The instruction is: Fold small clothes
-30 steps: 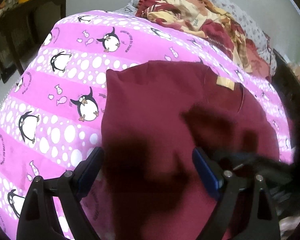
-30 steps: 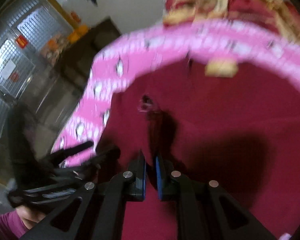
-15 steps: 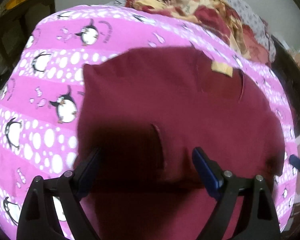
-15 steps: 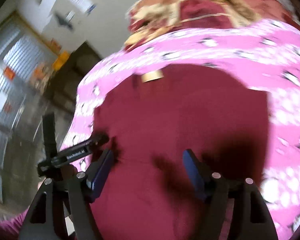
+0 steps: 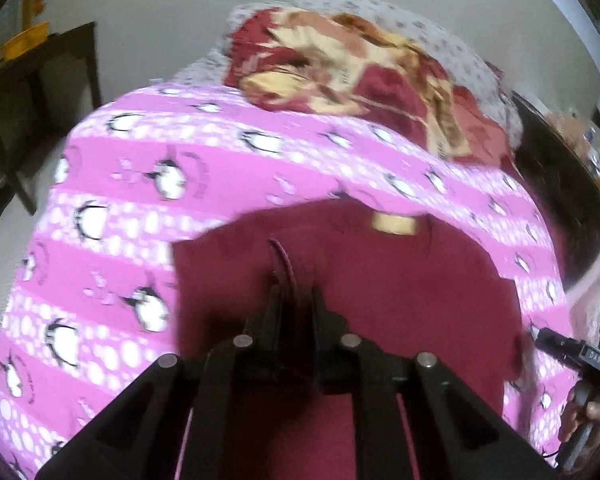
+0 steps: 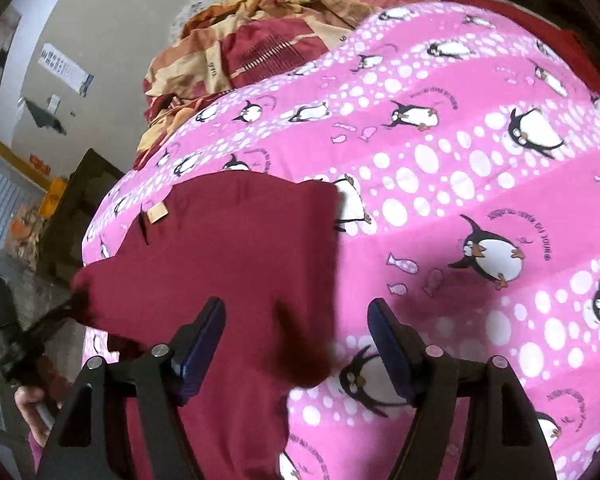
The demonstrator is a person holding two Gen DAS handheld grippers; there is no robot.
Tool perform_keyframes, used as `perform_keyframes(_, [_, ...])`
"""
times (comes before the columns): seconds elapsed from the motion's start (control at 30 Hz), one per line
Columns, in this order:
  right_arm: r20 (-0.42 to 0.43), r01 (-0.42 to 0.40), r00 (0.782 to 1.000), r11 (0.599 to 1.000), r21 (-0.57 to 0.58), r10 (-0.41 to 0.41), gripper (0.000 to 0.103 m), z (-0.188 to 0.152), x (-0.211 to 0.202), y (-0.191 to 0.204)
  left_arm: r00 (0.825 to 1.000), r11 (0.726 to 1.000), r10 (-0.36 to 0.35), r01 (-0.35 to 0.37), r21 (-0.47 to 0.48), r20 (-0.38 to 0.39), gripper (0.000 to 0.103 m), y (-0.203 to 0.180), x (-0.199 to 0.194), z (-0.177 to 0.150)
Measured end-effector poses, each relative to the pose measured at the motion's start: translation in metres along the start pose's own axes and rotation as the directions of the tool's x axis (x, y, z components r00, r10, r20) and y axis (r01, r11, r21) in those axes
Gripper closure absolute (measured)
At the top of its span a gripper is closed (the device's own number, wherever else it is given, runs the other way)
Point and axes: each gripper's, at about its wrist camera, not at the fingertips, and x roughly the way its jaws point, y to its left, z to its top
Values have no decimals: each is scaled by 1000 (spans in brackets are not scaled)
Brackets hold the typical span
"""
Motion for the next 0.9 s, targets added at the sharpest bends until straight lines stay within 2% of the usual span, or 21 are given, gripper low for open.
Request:
perform_keyframes(0.07, [4, 6, 1000, 1000, 0, -6, 21, 5, 8, 1, 998, 999, 43, -44, -20, -35, 92, 16, 10, -5])
perform_keyframes(0.17, [1, 4, 1000, 1000, 1, -4, 21, 16, 27, 7, 994, 998, 28, -33, -44, -104, 91, 26, 26, -19])
perform_keyframes(0.33, [-45, -31, 998, 999, 6, 32, 21, 24, 57, 15, 993, 998, 51, -55, -34, -111, 92, 25, 34, -30])
perform_keyframes(0.37, [-68, -34, 997, 999, -30, 31, 30, 24, 64, 21, 992, 998, 54, -58, -32, -112, 92, 24, 35, -31])
perform_keyframes(0.4, [-76, -7, 997, 995, -95, 0, 48, 24, 68, 29, 992, 998, 58, -62, -29, -115, 91, 25, 36, -32])
perform_keyframes(0.43, [-70, 46, 996, 984, -172, -58, 87, 24, 69, 38, 991, 998, 60, -64, -27, -119, 91, 25, 37, -32])
perform_keyframes(0.47, [-52, 87, 994, 972, -219, -101, 88, 25, 68, 44, 990, 998, 48, -52, -27, -131, 91, 26, 40, -33])
perform_keyframes(0.53, [-2, 151, 988, 951, -269, -157, 89, 29, 61, 48, 988, 999, 33, -36, -18, -154, 88, 22, 44, -39])
perform_keyframes(0.6, [-12, 188, 980, 956, -227, -196, 89, 33, 70, 35, 984, 998, 61, -60, 16, -167, 84, 13, 51, -46])
perform_keyframes(0.7, [-38, 126, 990, 977, -170, -135, 86, 30, 66, 25, 982, 992, 116, -107, 67, -150, 80, 5, 57, -53])
perform_keyframes(0.73, [-38, 103, 993, 985, -139, -110, 81, 29, 58, 22, 982, 992, 119, -110, 69, -146, 80, 6, 57, -53])
perform_keyframes(0.8, [-51, 51, 997, 995, -84, -55, 56, 24, 44, 16, 983, 994, 104, -97, 52, -151, 80, 10, 56, -53])
perform_keyframes(0.83, [-51, 13, 999, 998, -67, -16, 39, 18, 36, 14, 984, 995, 95, -90, 41, -152, 79, 12, 56, -52])
perform_keyframes(0.9, [-79, -3, 997, 995, -103, -5, 38, 3, 34, 18, 984, 996, 93, -89, 30, -150, 77, 14, 57, -52])
